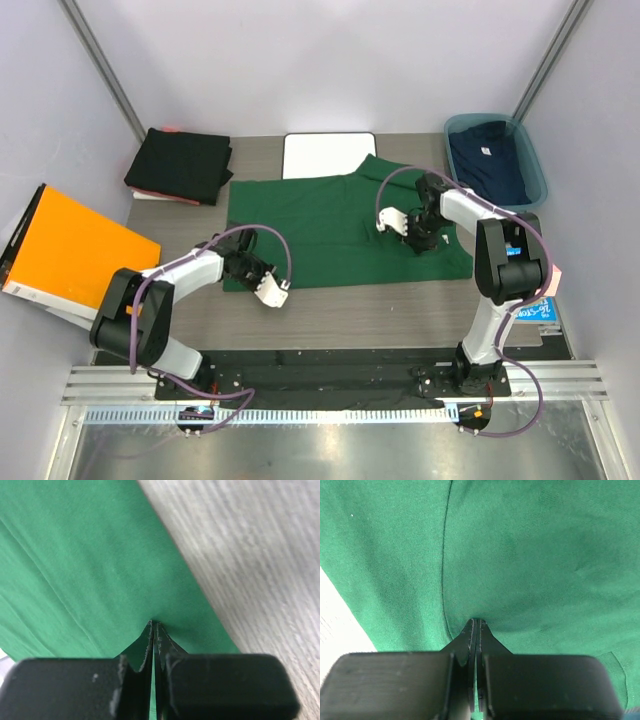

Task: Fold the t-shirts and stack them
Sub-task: Fold the flattened tshirt in 1/3 of the way, then grap the side of the flattened tshirt furthest away from the robot with both arms

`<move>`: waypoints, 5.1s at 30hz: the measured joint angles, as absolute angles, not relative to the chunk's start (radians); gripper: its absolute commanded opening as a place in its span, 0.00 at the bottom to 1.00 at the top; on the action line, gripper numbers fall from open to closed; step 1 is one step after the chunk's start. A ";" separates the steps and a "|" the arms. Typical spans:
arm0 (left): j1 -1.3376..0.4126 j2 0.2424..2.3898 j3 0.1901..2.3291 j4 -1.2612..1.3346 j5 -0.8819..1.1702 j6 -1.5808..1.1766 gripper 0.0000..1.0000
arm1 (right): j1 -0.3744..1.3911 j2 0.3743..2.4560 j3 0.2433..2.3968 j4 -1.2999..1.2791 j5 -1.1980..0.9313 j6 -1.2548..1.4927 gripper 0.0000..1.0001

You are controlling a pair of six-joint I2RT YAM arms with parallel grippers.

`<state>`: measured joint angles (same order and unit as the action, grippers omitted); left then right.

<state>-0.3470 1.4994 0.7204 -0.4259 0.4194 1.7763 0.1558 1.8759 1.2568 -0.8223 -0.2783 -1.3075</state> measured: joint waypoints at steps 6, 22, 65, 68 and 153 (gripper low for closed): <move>-0.347 1.439 0.664 -0.447 0.448 1.816 0.00 | 0.170 1.829 1.192 -0.779 -0.273 -1.300 0.01; -0.379 1.191 0.538 -0.763 0.474 1.945 0.12 | 0.280 1.593 0.917 -0.819 -0.295 -1.194 0.10; -0.160 1.775 1.393 -0.672 0.302 1.534 1.00 | -0.125 2.361 2.024 -0.823 -0.598 -0.510 0.64; -0.162 1.798 1.425 -0.677 0.301 1.547 1.00 | -0.126 2.361 1.993 -0.823 -0.597 -0.510 0.61; 0.051 2.409 2.106 -1.322 0.427 1.693 0.80 | 0.026 2.413 2.184 -1.000 -0.404 -0.676 0.01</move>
<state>0.0509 2.4088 2.1063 -1.3224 0.4274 1.6932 0.0261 2.4126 2.1841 -1.0004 -0.4042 -0.6758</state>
